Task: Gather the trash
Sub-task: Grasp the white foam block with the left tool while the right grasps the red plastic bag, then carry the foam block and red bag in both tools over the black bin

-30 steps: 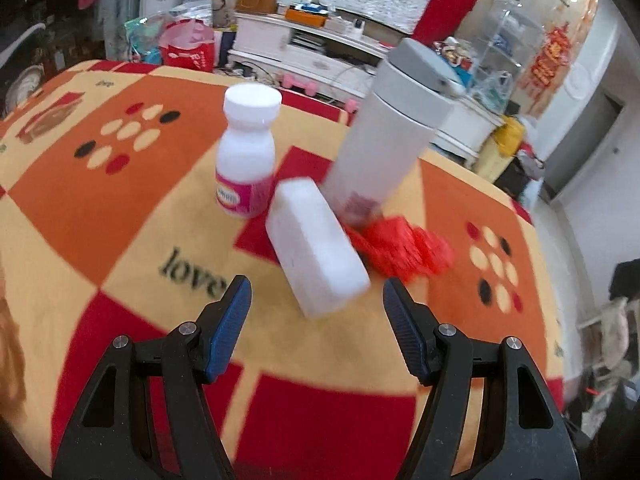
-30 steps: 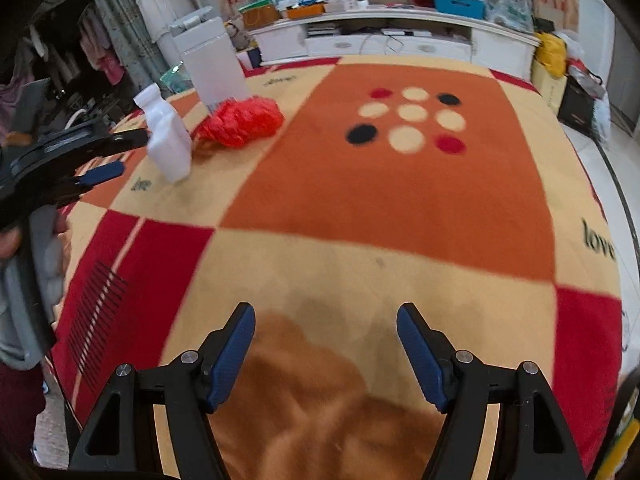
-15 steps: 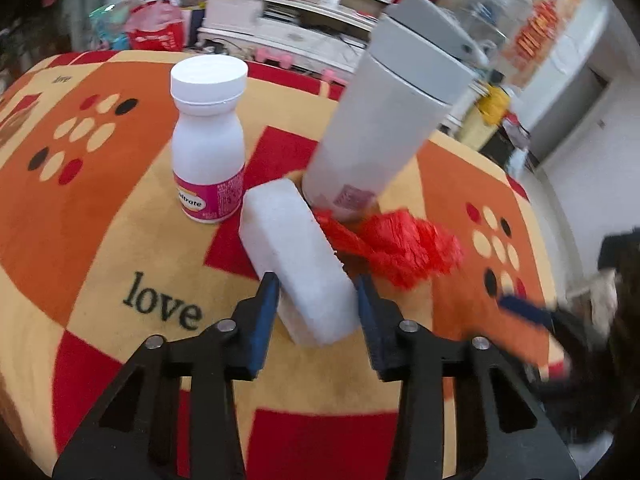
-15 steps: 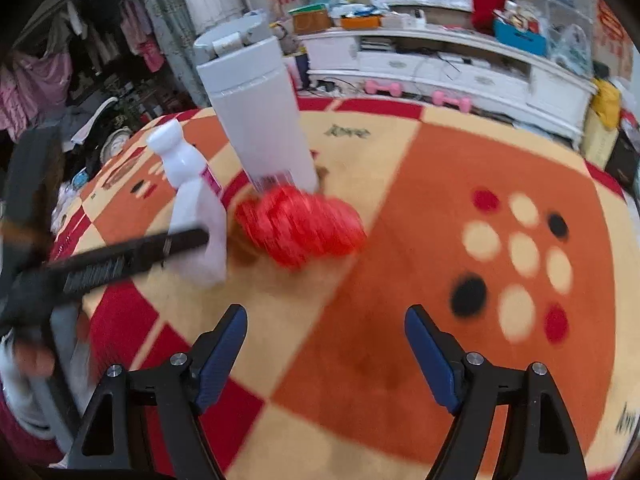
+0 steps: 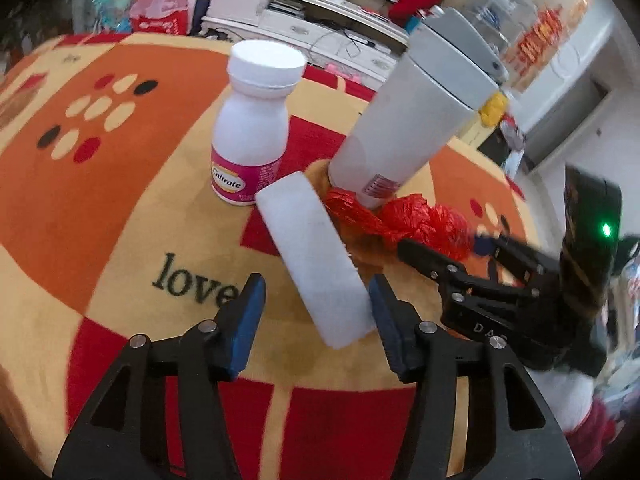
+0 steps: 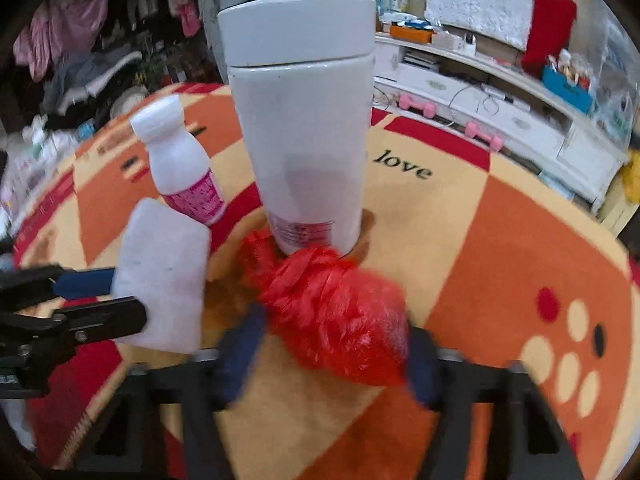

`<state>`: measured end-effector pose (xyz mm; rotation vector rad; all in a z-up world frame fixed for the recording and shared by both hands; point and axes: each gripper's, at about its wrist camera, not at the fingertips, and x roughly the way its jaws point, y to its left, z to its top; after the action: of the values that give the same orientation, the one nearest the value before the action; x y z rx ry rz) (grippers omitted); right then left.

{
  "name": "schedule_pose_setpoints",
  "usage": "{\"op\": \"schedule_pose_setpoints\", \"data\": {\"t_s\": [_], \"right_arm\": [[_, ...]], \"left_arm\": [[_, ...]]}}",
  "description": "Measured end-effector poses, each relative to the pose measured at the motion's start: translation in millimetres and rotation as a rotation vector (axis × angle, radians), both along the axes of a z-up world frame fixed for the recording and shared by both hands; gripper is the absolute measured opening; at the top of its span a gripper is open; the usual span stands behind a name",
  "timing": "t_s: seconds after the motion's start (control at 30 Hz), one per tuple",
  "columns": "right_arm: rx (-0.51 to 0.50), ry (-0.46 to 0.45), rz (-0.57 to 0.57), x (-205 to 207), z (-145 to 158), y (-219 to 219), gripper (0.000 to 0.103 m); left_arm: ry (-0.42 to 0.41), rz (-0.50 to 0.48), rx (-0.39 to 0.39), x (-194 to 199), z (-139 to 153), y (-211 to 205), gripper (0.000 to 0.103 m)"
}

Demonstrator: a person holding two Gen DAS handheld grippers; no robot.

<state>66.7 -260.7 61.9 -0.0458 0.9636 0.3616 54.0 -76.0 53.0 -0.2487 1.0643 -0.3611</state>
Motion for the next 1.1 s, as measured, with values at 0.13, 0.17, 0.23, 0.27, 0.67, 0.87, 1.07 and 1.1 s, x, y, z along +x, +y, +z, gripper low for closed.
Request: {"op": "schedule_pose_setpoints", "data": {"t_s": [0.13,0.17,0.23,0.27,0.67,0.87,1.07,1.1], "right_arm": [[0.047,-0.006,-0.047,-18,3,-12,0.042],[0.062,-0.008,-0.057,-27,5,-19,0.041],[0.091,-0.014,-0.071,-39,10,-26,0.041],[0.112,-0.019,-0.081,-48,13,-32,0.041],[0.141,-0.035,-0.249,-155,29,-78,0.041],[0.12,-0.027,-0.319,-202,28,-97,0.041],[0.128,-0.032,-0.375,-243,30,-119,0.041],[0.131,-0.033,-0.382,-249,31,-122,0.041]], "left_arm": [[-0.025,-0.002,-0.016,-6,1,-2,0.034],[-0.036,-0.018,-0.019,-9,4,-6,0.032],[-0.042,-0.03,-0.001,-15,8,-11,0.031],[-0.044,-0.045,-0.006,-19,10,-13,0.031],[-0.036,-0.196,-0.013,-101,20,-51,0.031],[-0.026,-0.282,-0.007,-144,20,-86,0.031],[-0.028,-0.346,0.002,-176,20,-115,0.031],[-0.028,-0.355,0.002,-180,21,-119,0.031]]}}
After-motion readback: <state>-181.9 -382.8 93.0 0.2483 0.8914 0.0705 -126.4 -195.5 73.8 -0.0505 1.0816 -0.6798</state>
